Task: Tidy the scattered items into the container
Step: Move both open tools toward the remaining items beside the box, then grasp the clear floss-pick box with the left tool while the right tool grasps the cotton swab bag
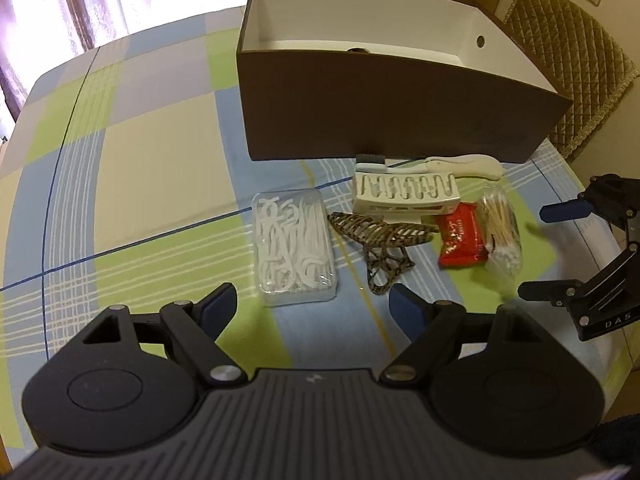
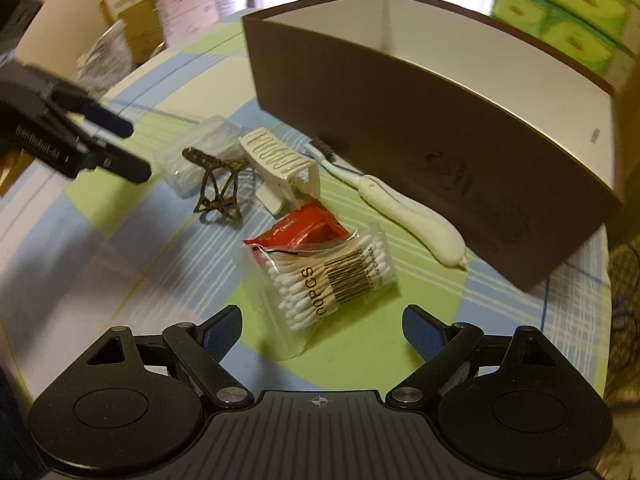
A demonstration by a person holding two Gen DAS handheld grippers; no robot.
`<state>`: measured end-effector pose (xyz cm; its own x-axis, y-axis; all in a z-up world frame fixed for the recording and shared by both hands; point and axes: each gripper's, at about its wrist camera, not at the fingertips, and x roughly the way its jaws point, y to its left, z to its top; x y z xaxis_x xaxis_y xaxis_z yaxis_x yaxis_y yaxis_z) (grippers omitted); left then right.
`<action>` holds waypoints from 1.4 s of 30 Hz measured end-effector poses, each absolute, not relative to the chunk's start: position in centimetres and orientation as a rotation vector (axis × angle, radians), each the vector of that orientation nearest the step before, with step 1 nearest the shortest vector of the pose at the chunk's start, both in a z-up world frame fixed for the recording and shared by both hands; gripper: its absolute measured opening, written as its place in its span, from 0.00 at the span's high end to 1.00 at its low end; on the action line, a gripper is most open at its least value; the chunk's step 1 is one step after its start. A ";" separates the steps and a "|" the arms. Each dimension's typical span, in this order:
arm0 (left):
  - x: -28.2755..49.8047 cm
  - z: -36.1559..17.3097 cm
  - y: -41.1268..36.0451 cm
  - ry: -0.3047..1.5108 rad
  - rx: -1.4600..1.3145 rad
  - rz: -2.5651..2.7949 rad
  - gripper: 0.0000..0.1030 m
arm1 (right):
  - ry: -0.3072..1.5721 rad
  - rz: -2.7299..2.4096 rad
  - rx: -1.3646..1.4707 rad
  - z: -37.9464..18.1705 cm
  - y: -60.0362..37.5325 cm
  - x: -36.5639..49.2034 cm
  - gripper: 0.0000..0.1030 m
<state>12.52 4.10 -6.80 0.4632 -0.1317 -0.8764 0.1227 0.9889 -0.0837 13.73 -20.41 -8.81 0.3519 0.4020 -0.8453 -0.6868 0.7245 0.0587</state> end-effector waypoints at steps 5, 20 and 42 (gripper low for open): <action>13.2 -7.4 4.4 1.093 -0.013 -0.155 0.22 | 0.948 0.798 -0.395 -9.2 -20.6 14.8 0.10; 14.8 -8.4 5.0 1.107 -0.019 -0.170 0.22 | 0.939 0.949 -0.398 -10.5 -20.8 17.2 0.29; 18.9 -11.8 4.0 1.119 0.105 -0.256 0.44 | 0.988 0.545 -0.087 -8.0 -27.9 15.7 0.29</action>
